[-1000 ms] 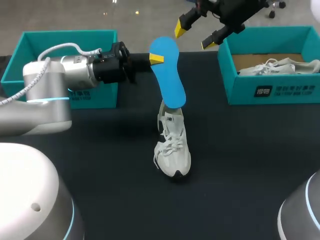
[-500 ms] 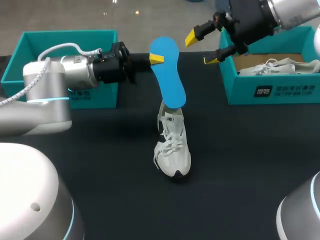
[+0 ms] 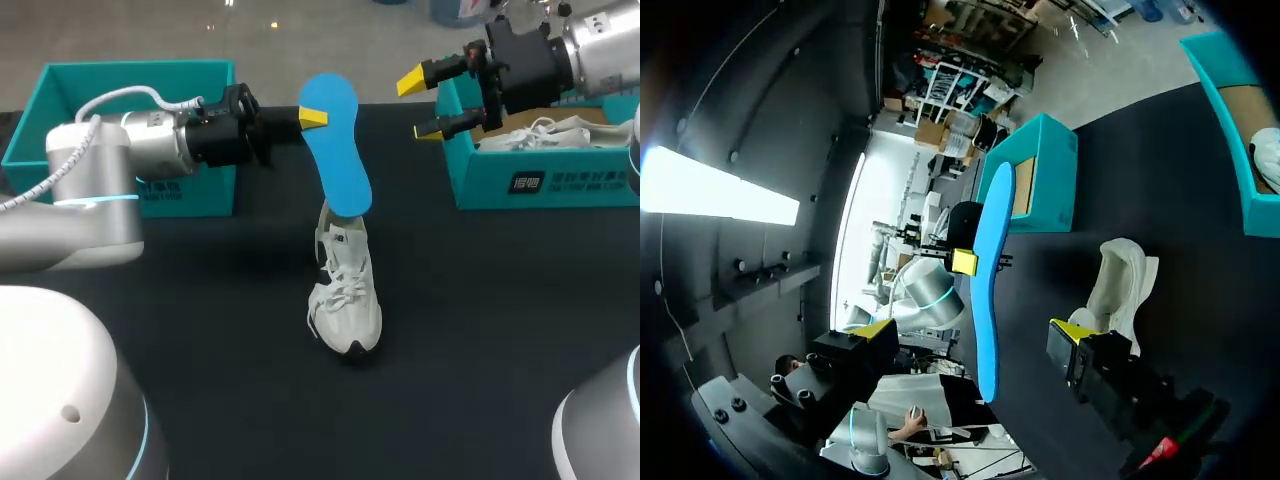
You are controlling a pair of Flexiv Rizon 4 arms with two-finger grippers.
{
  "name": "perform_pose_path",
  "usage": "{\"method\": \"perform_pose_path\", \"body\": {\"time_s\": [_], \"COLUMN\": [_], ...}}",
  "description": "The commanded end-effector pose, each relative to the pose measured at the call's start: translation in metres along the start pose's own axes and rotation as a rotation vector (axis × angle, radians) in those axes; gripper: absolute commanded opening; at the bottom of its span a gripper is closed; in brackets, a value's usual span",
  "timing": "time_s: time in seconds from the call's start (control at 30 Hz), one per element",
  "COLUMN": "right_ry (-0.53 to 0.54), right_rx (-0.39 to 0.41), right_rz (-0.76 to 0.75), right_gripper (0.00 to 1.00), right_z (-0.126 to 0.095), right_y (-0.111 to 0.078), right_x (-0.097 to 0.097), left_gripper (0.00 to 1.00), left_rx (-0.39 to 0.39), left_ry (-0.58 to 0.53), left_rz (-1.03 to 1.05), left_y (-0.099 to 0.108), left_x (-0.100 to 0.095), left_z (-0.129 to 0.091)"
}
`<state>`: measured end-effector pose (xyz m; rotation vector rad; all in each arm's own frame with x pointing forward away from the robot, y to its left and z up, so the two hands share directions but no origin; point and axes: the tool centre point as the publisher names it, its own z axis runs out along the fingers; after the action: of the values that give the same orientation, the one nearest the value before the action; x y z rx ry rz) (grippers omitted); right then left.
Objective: Take the shoe out of the shoebox, open the shoe tongue, remove and reinsert the insole, then place the shoe into the shoebox
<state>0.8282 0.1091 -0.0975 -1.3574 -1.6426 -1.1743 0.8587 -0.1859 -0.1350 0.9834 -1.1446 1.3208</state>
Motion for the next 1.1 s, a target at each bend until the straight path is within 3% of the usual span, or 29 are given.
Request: {"method": "perform_pose_path", "body": {"time_s": [0.03, 0.57, 1.0, 1.1], "right_ry": [0.08, 0.076, 0.076, 0.076], "right_rx": [-0.001, -0.006, -0.006, -0.006], "right_rz": [0.008, 0.077, 0.077, 0.077], "right_gripper": [1.0, 1.0, 1.0, 1.0], "right_z": [0.002, 0.006, 0.006, 0.006], "right_y": [-0.001, -0.006, -0.006, -0.006], "right_x": [-0.011, -0.026, -0.026, -0.026], "left_gripper": [0.0, 0.0, 0.0, 0.0], "left_rx": [0.001, 0.001, 0.001, -0.037], "left_ry": [-0.003, -0.003, -0.003, -0.025], "left_rz": [0.0, 0.0, 0.0, 0.111], "left_y": [0.001, 0.001, 0.001, -0.002], "left_x": [0.0, 0.0, 0.0, -0.001], "left_z": [0.0, 0.0, 0.0, -0.001]}}
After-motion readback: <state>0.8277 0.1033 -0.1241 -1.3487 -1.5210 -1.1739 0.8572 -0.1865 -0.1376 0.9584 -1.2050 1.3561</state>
